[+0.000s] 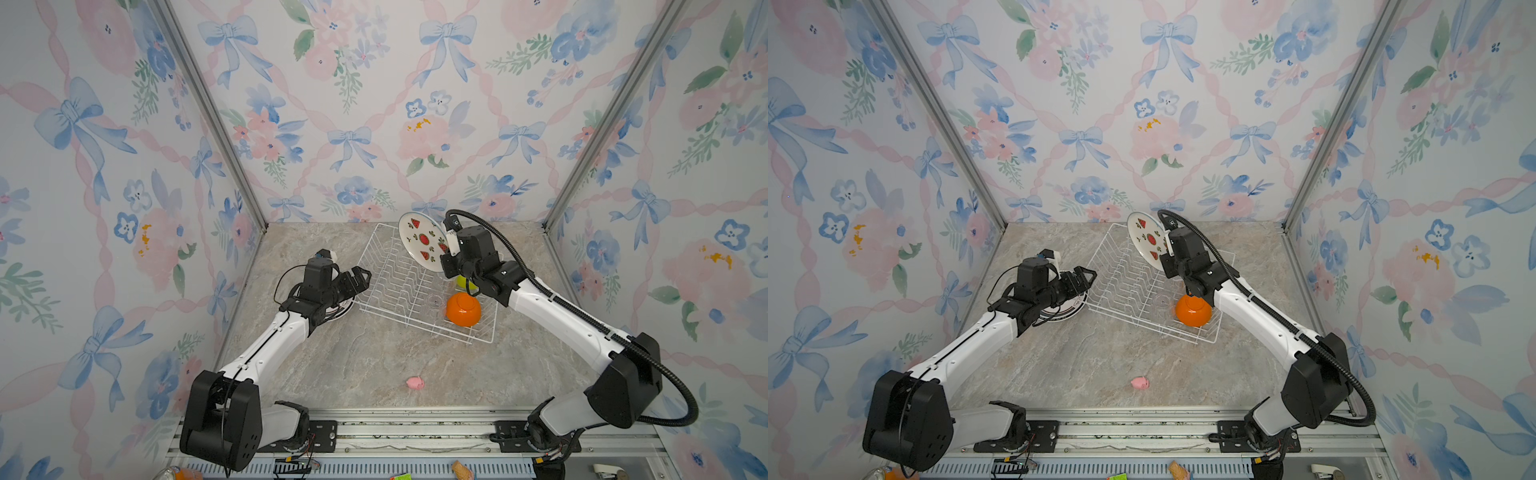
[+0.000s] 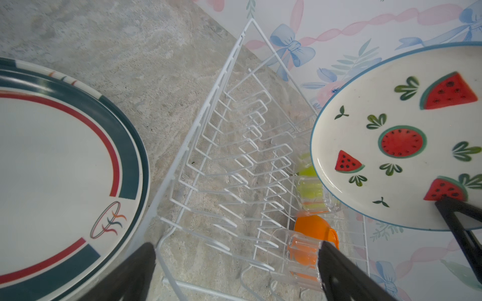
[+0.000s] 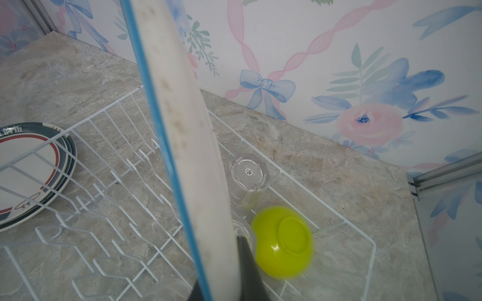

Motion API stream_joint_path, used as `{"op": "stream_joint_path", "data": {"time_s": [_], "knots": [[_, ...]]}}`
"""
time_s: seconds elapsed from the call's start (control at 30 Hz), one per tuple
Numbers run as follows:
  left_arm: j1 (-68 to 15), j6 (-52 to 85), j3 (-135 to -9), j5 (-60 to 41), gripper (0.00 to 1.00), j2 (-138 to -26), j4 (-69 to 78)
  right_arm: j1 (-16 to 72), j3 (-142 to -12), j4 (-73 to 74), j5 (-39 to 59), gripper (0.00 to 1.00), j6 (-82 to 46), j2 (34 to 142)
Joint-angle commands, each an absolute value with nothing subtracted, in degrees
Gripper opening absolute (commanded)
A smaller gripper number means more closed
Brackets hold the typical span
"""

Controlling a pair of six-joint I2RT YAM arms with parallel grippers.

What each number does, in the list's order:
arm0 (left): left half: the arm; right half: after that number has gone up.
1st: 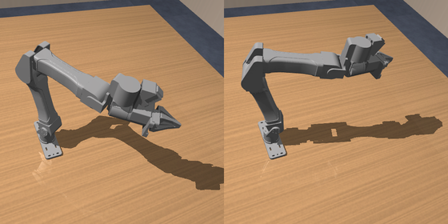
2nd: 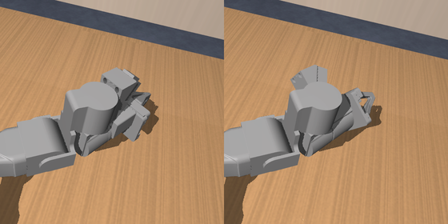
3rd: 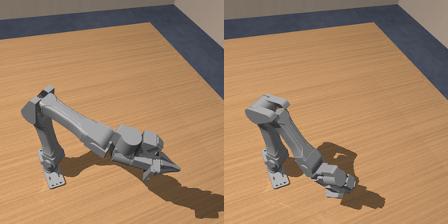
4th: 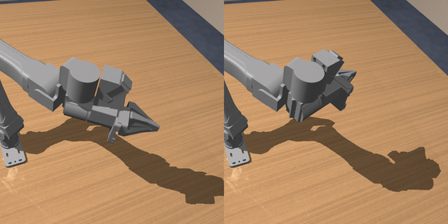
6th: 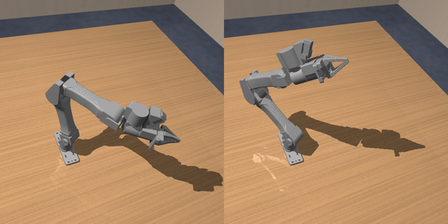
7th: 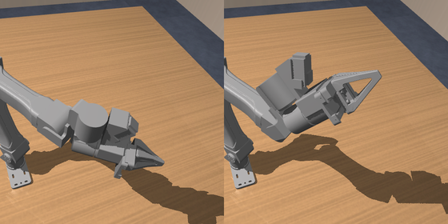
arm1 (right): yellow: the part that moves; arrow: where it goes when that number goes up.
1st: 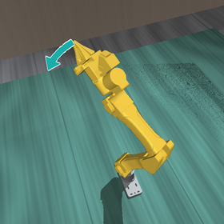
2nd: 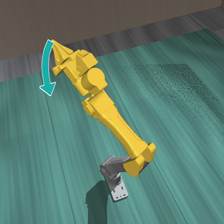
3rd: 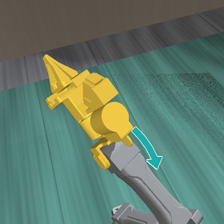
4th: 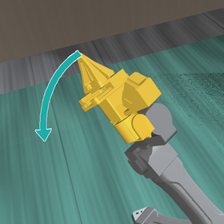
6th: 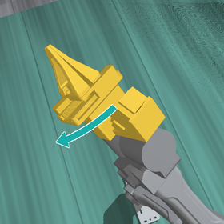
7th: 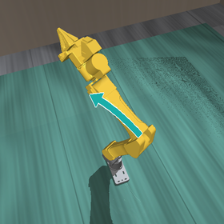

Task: Unload the mixed dishes from the dish rack
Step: 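Lift the watermelon plate upright with the right gripper while the left approaches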

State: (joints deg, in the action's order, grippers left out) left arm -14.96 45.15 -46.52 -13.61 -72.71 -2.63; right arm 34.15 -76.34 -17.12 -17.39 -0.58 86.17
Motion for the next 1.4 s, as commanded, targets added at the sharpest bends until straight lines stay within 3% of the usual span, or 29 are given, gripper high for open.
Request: {"op": "stream_joint_path", "data": {"time_s": [0.0,0.73,1.37], "knots": [[-15.4,45.6,-47.9,-14.3,0.98,-71.6,-1.7,33.6,-76.9,-11.1,-17.5,0.0,-5.5,80.9],[-18.3,47.6,-47.4,-14.6,0.98,-65.3,0.5,32.0,-74.4,-12.4,-12.1,0.0,-16.6,77.2],[-25.2,47.1,-42.8,-19.0,0.98,-61.1,17.2,30.0,-73.8,-11.0,-10.7,0.0,-24.8,77.5]]}}
